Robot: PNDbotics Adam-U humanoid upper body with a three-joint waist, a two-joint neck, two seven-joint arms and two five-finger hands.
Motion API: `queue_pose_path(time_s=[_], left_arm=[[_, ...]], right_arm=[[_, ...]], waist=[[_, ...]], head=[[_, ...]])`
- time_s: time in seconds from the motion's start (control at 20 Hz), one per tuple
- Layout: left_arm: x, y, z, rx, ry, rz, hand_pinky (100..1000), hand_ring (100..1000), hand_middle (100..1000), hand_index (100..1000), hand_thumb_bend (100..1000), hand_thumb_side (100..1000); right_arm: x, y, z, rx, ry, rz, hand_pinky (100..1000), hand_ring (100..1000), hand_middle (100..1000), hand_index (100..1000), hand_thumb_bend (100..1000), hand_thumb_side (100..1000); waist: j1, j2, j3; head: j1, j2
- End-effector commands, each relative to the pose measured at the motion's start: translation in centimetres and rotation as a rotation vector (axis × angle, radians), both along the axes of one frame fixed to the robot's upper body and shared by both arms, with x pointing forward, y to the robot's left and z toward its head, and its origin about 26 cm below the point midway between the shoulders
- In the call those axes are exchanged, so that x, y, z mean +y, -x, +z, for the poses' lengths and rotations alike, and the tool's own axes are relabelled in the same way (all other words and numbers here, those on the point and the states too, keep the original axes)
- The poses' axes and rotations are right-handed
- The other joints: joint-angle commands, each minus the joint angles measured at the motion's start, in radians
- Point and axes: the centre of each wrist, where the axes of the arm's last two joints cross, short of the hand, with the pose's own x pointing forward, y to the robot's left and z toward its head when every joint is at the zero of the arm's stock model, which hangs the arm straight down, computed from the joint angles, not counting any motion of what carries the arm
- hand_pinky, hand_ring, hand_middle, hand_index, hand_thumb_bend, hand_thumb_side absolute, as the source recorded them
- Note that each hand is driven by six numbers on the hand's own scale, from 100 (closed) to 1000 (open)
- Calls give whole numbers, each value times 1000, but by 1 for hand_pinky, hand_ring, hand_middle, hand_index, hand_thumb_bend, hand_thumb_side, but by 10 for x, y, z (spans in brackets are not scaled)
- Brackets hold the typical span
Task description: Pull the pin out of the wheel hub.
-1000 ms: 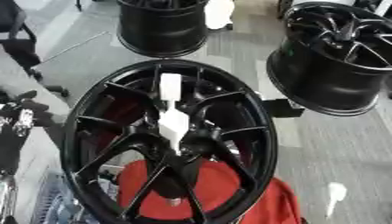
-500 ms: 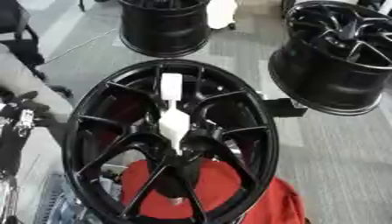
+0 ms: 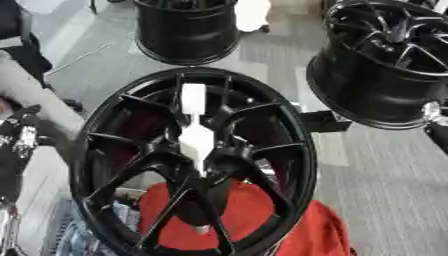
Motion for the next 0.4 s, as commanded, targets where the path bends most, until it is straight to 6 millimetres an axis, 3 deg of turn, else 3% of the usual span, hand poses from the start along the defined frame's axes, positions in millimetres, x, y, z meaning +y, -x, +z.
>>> queue_pose_path(time_s=[0.05, 0.4], left_arm=[[-1, -2, 11, -37, -14, -13, 604, 626, 594, 854, 100, 689], [-2, -3, 12, -42, -13, -19, 604, 626, 594, 855, 100, 690]], right_arm=[[12, -1, 10, -40, -21, 75, 653, 652, 779, 852, 100, 265], [25, -2, 5, -28, -59, 142, 651, 645, 771, 857, 100, 276]], waist=[[4, -7, 0], [6, -4, 1]], head=[[-5, -1], [-9, -4]])
